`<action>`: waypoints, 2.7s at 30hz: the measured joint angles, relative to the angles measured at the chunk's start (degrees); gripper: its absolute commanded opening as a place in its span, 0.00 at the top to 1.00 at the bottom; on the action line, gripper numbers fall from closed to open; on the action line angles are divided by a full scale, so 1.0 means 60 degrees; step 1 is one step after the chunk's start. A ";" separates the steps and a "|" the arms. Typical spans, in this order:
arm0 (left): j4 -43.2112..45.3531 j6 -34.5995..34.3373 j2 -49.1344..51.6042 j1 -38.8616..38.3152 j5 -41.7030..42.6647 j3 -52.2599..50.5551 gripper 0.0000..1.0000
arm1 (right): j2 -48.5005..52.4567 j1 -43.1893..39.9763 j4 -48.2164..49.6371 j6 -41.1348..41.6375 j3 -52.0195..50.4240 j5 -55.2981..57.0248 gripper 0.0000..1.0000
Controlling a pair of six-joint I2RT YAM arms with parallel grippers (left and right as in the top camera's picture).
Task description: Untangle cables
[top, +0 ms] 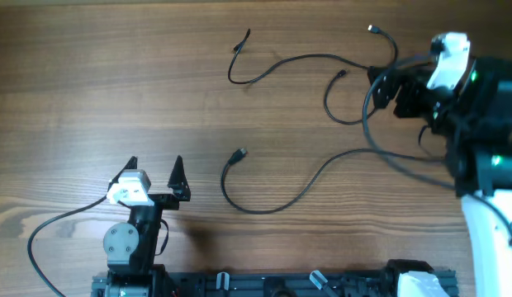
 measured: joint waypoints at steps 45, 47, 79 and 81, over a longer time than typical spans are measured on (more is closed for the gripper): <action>0.0000 0.0004 0.0000 0.0000 0.0000 0.0000 0.00 | -0.9584 0.0605 0.6353 -0.2820 -1.0480 0.0299 0.00; 0.0000 0.0000 0.0000 0.0000 0.0000 0.0000 0.00 | -1.0167 0.0605 0.5756 -0.2820 -1.0502 0.0401 0.00; 0.0000 0.0004 0.0000 0.0000 0.0000 0.0000 0.00 | -1.0280 0.0605 0.4823 -0.1151 -1.0502 0.2047 0.00; 0.0000 0.0004 0.0000 0.0000 0.0000 0.0000 0.00 | -1.0280 0.0605 0.4823 -0.1151 -1.0502 0.2047 0.00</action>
